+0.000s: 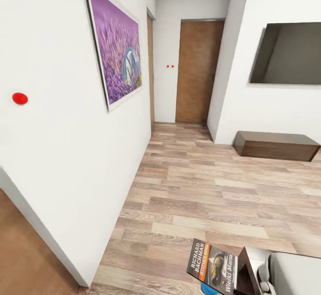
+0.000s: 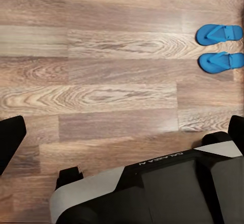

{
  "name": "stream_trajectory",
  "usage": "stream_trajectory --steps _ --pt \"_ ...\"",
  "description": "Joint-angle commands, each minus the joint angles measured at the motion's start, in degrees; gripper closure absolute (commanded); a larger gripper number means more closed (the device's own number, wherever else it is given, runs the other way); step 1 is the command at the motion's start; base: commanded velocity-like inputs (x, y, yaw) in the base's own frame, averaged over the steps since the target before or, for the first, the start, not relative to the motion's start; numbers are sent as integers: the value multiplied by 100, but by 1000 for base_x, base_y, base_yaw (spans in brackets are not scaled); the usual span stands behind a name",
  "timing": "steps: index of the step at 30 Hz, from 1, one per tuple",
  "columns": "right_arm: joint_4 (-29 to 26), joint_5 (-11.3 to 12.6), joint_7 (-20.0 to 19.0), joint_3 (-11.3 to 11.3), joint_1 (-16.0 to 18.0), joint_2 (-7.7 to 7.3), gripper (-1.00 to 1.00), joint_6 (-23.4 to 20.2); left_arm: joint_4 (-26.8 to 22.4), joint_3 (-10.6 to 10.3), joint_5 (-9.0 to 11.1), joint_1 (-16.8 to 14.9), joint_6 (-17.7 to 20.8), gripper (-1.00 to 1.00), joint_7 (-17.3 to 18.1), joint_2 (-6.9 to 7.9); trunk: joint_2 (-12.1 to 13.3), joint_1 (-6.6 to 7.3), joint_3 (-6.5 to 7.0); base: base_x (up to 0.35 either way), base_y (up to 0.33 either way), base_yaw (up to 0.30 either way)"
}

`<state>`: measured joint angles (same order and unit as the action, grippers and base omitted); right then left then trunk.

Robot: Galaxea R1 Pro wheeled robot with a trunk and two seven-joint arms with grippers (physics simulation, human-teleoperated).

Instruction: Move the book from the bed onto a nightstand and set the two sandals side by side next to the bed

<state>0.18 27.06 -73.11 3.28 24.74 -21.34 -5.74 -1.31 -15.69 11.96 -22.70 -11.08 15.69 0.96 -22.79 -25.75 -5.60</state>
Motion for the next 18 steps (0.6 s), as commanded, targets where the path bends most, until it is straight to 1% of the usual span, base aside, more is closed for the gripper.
stream_trajectory --steps 1,8,11,18 --pt "0 54 -19 6 5 -2 100 -58 8 -48 59 -7 -17 -100 22 0 -13 -3 -12 0 40 293" --pt "0 54 -19 6 5 -2 100 -58 8 -48 56 -7 -17 -100 22 0 -13 -3 -12 11 8 293" --pt "0 54 -19 6 5 -2 100 -58 8 -48 59 -7 -17 -100 22 0 -13 -3 -12 193 1 231" --pt "0 54 -22 6 5 -2 100 -58 8 -48 60 -7 -17 -100 22 0 -13 -3 -12 309 0 40"
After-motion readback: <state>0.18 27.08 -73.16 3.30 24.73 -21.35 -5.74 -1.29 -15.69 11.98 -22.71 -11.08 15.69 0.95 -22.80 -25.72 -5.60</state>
